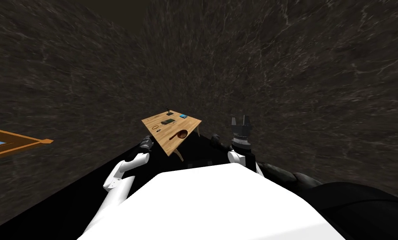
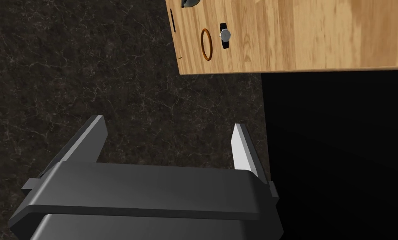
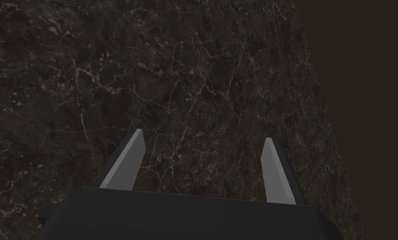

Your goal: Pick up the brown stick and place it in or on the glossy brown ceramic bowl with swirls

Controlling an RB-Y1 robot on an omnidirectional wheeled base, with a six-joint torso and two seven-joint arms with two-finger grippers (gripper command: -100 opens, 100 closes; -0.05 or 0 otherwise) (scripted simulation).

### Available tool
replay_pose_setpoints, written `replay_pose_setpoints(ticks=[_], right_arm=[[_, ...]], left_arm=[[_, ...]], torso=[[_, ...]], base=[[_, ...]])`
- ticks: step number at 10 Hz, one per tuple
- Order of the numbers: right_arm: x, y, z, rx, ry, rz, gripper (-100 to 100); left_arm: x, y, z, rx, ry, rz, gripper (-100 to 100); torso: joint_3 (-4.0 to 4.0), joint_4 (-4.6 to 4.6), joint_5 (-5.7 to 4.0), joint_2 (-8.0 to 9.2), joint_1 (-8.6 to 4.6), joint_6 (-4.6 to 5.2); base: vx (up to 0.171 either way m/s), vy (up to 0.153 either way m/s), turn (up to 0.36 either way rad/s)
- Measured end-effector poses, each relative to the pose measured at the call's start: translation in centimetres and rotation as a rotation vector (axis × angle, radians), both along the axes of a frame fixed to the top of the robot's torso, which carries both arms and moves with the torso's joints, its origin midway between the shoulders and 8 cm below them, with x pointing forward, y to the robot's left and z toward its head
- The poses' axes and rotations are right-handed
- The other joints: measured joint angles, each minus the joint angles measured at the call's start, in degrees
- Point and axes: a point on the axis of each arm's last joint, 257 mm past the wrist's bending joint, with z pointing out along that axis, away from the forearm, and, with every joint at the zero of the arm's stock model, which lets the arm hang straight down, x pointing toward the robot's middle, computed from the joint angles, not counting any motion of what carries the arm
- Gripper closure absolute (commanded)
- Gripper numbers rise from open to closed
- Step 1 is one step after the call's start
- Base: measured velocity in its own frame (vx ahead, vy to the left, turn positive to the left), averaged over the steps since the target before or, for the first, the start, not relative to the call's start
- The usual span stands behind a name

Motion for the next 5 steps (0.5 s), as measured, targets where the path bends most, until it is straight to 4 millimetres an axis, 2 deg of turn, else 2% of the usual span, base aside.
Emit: replay_pose_setpoints(ticks=[1, 5], right_arm=[[0.0, 0.0, 0.0, 0.0, 0.0, 0.0, 0], [0.0, 0.0, 0.0, 0.0, 0.0, 0.0, 0]], left_arm=[[-0.8, 0.8, -1.1, -0.021, 0.032, 0.026, -100], [-2.5, 4.1, -3.8, -0.094, 0.116, 0.117, -100]], torso=[[0.0, -0.01, 0.01, 0.0, 0.0, -0.04], [-0.03, -0.02, 0.01, -0.06, 0.03, -0.01]], base=[[0.017, -0.012, 0.004], [0.038, -0.013, -0.147]])
